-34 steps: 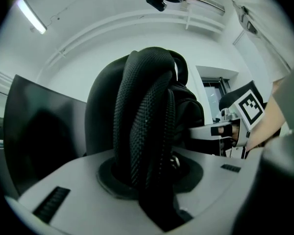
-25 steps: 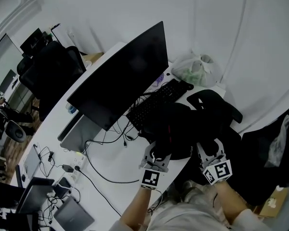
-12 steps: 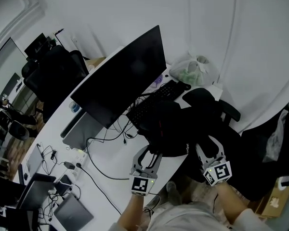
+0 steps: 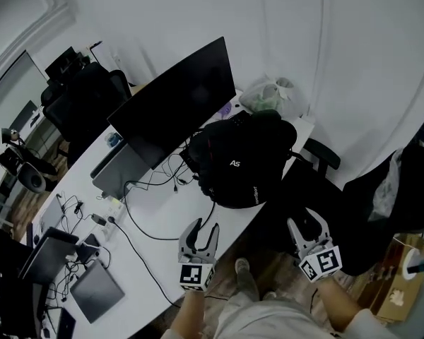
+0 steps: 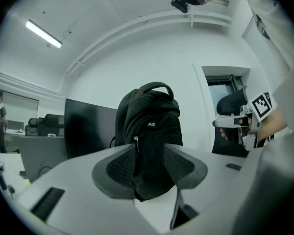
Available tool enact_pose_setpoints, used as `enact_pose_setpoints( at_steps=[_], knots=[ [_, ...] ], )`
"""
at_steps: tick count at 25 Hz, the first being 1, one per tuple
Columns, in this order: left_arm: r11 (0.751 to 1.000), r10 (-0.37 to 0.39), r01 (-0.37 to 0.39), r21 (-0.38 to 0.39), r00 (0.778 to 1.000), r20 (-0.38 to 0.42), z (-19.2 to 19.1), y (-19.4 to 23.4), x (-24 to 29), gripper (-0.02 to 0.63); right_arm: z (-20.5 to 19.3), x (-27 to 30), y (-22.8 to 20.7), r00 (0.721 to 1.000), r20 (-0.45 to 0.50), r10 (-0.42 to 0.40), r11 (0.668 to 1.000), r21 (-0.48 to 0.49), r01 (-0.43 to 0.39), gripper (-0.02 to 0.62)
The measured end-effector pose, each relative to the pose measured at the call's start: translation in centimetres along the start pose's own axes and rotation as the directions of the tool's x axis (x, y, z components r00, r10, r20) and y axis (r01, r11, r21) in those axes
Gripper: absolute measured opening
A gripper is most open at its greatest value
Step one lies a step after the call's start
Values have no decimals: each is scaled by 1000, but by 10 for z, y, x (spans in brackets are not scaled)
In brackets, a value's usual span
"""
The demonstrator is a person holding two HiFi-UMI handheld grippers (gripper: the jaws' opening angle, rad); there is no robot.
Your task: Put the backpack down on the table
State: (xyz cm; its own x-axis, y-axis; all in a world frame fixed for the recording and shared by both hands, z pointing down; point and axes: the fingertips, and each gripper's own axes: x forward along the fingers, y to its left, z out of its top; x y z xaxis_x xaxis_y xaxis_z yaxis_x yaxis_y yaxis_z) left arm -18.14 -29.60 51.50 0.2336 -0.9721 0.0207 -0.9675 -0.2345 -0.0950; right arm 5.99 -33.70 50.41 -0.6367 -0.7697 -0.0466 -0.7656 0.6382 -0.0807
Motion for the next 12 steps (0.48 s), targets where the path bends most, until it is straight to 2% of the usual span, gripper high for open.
enact_pose_setpoints(
  at_steps=[2,6,12],
  knots=[
    [999,48,-48,-14,999,8,6,-14,-25,149,3,-27,5,1000,4,14,1000,3,-14,172],
    [993,115,-115,-14,993,23,11,-40,-70,64,3,-70,15,998,10,58,998,8,-59,98],
    [984,177,-176,-31,984,28,27,-59,-118,14,18,-114,30,993,19,121,991,56,-122,69]
  ],
)
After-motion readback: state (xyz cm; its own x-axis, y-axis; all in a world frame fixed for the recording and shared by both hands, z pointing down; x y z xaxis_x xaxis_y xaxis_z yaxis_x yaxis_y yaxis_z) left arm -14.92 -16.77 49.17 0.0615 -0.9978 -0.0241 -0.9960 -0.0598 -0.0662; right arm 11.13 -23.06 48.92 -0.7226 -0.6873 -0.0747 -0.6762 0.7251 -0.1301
